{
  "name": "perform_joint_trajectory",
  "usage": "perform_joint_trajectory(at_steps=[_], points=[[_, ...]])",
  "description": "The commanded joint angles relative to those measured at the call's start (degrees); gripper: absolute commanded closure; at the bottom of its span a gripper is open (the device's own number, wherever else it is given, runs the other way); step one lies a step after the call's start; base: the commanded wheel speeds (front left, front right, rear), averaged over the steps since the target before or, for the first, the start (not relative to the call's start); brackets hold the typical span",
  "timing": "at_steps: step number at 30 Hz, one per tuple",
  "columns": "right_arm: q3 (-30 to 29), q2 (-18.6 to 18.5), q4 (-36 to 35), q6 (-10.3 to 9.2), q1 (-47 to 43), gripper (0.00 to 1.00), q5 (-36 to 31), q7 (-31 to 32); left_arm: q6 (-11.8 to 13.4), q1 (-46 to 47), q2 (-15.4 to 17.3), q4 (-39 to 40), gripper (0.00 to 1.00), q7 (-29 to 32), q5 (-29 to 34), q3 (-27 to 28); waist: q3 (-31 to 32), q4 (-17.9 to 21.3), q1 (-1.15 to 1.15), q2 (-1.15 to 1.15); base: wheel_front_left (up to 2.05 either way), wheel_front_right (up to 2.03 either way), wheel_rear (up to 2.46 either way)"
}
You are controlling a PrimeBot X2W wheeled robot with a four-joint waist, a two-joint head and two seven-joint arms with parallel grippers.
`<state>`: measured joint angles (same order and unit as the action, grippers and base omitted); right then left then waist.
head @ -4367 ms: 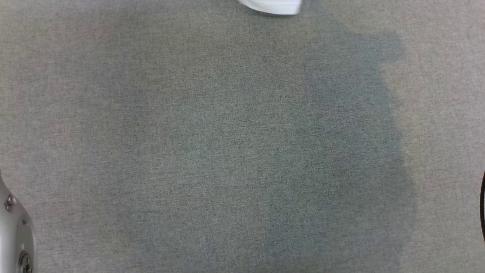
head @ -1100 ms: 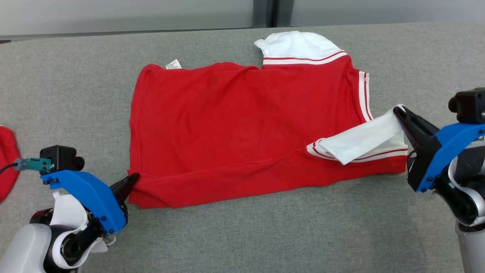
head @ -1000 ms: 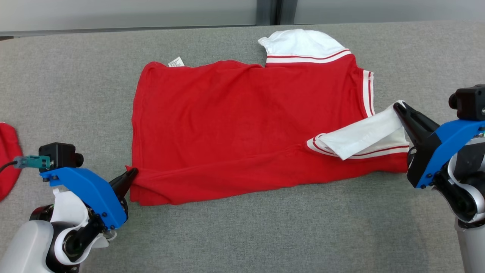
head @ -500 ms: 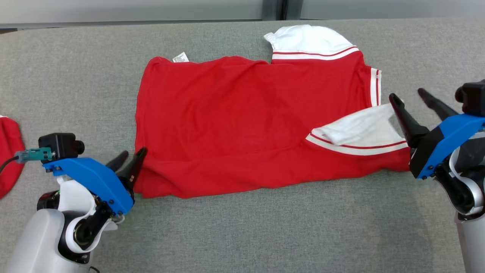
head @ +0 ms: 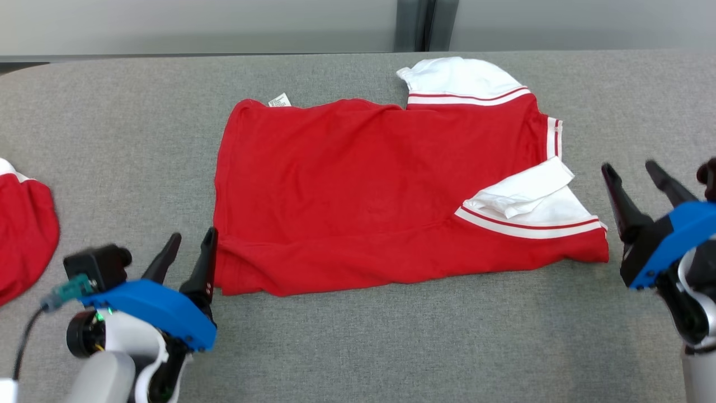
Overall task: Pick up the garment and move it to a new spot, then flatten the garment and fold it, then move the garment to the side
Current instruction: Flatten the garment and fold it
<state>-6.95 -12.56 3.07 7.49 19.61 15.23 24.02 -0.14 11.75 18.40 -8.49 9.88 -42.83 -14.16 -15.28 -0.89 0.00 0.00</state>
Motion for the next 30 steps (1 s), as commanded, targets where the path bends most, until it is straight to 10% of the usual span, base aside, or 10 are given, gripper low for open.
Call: perform_joint_trajectory(at_steps=[1,29,30], points=[[-0.9,0.8,-0.8,0.01,-1.9,0.0,-0.9,0.6,0.7,-1.1,-0.1,0.0,0.0,-1.6,1.3,-0.3,0.2,0.0,0.0,0.0,0.0,0.0,0.0],[-7.5,9.7,16.1,0.01,-2.9,0.0,-8.2,-2.5,3.9,3.1,-3.9,-18.4,0.0,-8.0,13.6,-10.0,-2.7,-0.8,0.0,0.0,0.0,0.0,0.0],[-7.3,9.8,16.6,0.01,-2.8,0.26,-8.1,-2.5,3.7,3.4,-4.1,-19.0,0.0,-7.7,13.5,-10.2,-2.7,-0.9,0.0,0.0,0.0,0.0,0.0]])
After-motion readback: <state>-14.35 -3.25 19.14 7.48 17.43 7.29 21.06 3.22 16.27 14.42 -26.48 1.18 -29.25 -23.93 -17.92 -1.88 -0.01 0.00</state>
